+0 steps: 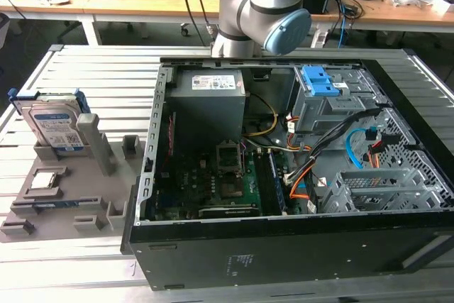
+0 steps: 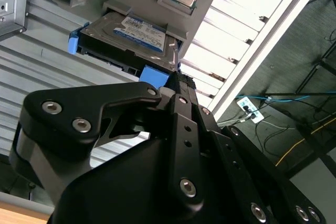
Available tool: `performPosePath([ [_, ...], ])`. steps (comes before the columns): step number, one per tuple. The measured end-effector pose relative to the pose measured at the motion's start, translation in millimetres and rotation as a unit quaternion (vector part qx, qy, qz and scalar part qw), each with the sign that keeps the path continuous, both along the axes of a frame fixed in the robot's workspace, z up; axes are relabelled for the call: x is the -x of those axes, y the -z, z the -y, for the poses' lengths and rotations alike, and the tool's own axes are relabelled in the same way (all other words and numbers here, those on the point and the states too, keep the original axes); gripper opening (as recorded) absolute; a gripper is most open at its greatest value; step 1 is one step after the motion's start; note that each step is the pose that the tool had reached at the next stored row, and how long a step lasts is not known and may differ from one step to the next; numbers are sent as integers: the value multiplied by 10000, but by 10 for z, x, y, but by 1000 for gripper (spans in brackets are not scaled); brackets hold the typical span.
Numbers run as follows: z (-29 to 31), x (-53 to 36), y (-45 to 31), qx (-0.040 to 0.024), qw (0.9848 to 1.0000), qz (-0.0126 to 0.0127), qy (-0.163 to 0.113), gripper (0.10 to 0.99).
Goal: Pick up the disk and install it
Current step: 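Pick up the disk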
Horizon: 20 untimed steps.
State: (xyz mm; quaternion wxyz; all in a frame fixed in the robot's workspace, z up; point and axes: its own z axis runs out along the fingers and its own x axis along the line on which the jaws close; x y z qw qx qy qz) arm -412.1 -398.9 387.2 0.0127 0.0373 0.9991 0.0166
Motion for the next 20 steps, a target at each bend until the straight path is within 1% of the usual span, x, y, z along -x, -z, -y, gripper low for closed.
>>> performPosePath([
  [2,0,1,0,0,10000,0,-29,106],
  [4,0,2,0,0,9997,0,-231,106],
  [7,0,2,0,0,9980,0,-625,106],
  [9,0,2,0,0,9956,0,-940,106],
  [11,0,2,0,0,9926,0,-1217,106],
  [13,0,2,0,0,9908,0,-1357,106],
  [16,0,2,0,0,9856,0,-1691,106],
  [17,0,2,0,0,9843,0,-1766,106],
  [18,0,1,0,0,9833,0,-1821,106],
  [20,0,1,0,0,9759,0,-2183,106],
])
